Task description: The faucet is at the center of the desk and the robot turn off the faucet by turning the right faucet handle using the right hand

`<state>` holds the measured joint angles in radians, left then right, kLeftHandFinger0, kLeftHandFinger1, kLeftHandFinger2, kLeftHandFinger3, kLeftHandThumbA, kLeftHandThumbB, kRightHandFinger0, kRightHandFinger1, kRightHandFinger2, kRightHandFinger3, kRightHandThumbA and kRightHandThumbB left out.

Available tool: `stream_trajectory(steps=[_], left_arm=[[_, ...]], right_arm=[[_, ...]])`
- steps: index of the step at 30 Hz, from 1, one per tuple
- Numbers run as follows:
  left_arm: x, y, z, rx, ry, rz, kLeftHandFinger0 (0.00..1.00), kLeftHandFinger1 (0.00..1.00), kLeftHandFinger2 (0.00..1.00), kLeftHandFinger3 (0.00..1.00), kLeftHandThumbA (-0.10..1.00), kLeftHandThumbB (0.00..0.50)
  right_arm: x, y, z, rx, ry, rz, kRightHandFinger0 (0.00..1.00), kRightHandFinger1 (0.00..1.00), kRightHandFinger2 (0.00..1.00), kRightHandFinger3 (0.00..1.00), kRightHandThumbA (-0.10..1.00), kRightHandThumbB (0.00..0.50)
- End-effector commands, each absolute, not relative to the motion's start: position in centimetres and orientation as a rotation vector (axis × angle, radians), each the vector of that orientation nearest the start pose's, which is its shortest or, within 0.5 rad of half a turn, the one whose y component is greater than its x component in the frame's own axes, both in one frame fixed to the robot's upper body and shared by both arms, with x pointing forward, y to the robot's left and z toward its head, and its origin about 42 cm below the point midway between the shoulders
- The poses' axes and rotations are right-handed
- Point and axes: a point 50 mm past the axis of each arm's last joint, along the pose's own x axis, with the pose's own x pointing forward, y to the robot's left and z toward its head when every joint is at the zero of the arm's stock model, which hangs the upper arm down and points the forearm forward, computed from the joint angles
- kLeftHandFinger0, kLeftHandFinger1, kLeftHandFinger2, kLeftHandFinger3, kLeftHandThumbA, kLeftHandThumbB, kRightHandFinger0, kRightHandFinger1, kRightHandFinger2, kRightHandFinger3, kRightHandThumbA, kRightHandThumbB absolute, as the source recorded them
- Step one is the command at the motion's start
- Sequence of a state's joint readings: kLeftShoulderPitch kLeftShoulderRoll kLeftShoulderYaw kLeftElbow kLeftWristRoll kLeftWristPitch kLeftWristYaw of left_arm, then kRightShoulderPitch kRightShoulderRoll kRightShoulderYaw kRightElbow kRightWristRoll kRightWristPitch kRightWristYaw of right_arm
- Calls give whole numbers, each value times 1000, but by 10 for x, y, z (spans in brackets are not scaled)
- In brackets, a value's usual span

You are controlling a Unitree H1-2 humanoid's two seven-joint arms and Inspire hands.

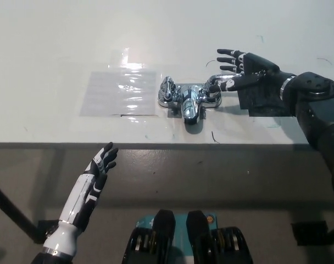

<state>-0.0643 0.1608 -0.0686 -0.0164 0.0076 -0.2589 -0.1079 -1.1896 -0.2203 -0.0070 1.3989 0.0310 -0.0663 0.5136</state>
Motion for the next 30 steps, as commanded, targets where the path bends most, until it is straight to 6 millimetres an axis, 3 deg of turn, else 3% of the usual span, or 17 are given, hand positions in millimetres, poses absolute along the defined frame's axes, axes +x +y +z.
stream_trajectory(steps=[1, 5, 14, 30], left_arm=[[303, 232, 150, 198, -382, -232, 1000, 1000, 1000, 1000, 964, 270], [304, 233, 150, 201, -387, -229, 1000, 1000, 1000, 1000, 965, 266], [305, 232, 151, 200, -383, -232, 1000, 1000, 1000, 1000, 971, 264], [307, 232, 154, 194, -387, -236, 1000, 1000, 1000, 1000, 971, 264]], right_arm=[[577, -186, 269, -167, 138, 605, 1000, 1000, 1000, 1000, 1000, 442], [576, -184, 266, -181, 134, 630, 1000, 1000, 1000, 1000, 1000, 458], [569, -168, 266, -195, 80, 741, 1000, 1000, 1000, 1000, 1000, 405], [553, -130, 269, -125, -24, 814, 1000, 1000, 1000, 1000, 1000, 394]])
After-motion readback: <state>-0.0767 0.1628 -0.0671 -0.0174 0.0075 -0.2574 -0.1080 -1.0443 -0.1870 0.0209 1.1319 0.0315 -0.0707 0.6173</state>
